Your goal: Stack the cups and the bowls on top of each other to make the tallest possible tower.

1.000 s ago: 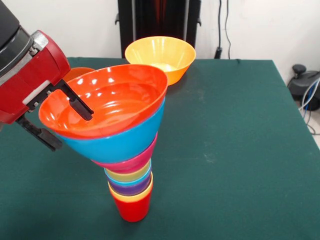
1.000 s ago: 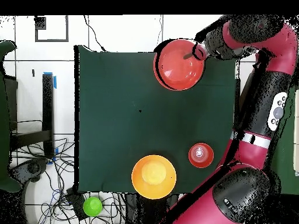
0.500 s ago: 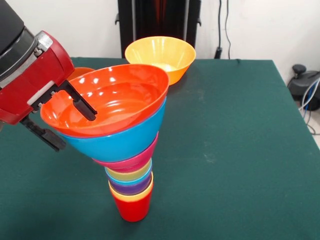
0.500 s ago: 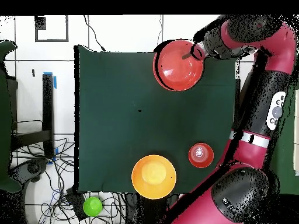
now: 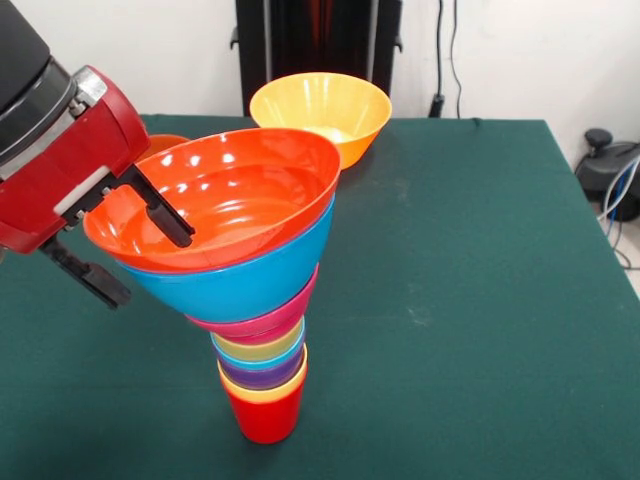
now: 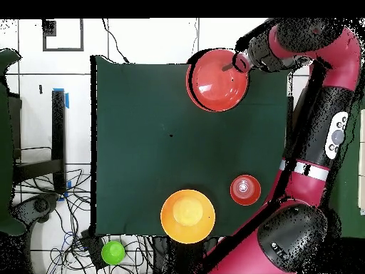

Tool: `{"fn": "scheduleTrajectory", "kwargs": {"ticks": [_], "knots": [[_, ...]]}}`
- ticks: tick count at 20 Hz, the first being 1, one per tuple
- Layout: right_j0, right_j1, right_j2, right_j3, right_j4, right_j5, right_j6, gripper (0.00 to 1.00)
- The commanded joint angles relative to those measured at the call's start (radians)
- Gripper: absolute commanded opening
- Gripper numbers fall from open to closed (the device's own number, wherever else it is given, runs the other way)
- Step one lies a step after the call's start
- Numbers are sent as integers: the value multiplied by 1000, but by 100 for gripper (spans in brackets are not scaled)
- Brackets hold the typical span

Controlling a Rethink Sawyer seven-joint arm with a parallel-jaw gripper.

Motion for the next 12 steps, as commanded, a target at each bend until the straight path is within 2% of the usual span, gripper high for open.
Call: {"fn": "scheduleTrajectory", "kwargs": {"ticks": [1, 12], "knots": [[39, -17, -100, 10, -1, -70, 116, 100], [42, -8, -122, 14, 6, -101, 103, 100]]}}
